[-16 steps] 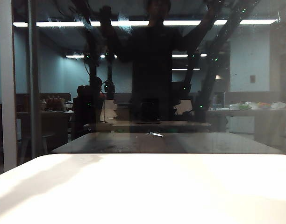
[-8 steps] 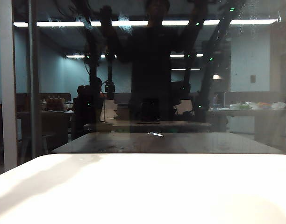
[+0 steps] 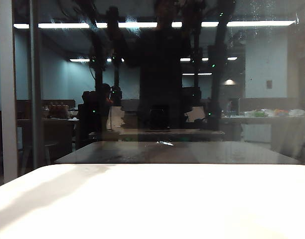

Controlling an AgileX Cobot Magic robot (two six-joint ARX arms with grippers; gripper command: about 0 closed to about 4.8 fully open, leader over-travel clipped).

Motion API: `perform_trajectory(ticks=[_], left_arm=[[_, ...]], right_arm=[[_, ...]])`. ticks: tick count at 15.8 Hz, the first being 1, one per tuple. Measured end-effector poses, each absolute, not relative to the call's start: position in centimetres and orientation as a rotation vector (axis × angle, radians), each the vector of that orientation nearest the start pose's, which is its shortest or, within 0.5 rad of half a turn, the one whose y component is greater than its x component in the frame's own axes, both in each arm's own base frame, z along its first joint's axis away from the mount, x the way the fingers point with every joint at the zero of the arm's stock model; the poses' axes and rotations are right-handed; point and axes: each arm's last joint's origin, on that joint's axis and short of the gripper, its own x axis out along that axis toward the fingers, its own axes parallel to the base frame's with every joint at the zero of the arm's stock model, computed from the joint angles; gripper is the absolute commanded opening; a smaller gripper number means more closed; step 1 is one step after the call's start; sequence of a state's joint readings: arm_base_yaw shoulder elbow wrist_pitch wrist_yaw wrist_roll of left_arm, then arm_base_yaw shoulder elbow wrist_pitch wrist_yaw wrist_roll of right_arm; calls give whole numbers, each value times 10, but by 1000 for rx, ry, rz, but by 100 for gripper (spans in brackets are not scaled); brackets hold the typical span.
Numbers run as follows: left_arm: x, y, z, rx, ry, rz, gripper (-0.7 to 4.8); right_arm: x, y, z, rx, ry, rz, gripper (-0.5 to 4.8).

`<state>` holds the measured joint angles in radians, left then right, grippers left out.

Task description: Reach upward to find where there is water on the glass, pick up the sponge from the table, dry the water, and finally place the sponge back on the table.

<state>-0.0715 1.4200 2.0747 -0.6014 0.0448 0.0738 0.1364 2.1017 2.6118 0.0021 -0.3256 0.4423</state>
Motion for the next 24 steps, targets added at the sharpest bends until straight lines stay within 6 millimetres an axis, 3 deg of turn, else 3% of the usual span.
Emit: perform_trajectory(ticks=[2, 3, 8, 11, 14, 17, 21, 22, 24], left_arm=[[234, -18, 566, 73, -55, -114, -6], [234, -18, 566, 73, -55, -119, -6], [234, -18, 566, 73, -53, -118, -6], [234, -18, 566, 73, -53, -119, -6], [234, -18, 566, 73, -54, -119, -6], [234, -18, 566, 73, -56, -118, -6], [234, -18, 567, 73, -60, -118, -6], [234, -18, 567, 73, -63, -118, -6], [234, -18, 567, 73, -63, -118, -6]], right_arm=[[417, 66, 550, 378, -409, 540, -5], [416, 56, 552, 368, -410, 531, -5], [393, -40, 578, 312, -520, 299, -5], [381, -90, 581, 342, -543, 193, -5], [375, -115, 580, 360, -534, 131, -5], [379, -104, 578, 365, -509, 188, -5], [393, -43, 574, 304, -434, 298, -5], [396, -15, 570, 283, -392, 338, -5], [400, 9, 566, 277, -359, 381, -5]])
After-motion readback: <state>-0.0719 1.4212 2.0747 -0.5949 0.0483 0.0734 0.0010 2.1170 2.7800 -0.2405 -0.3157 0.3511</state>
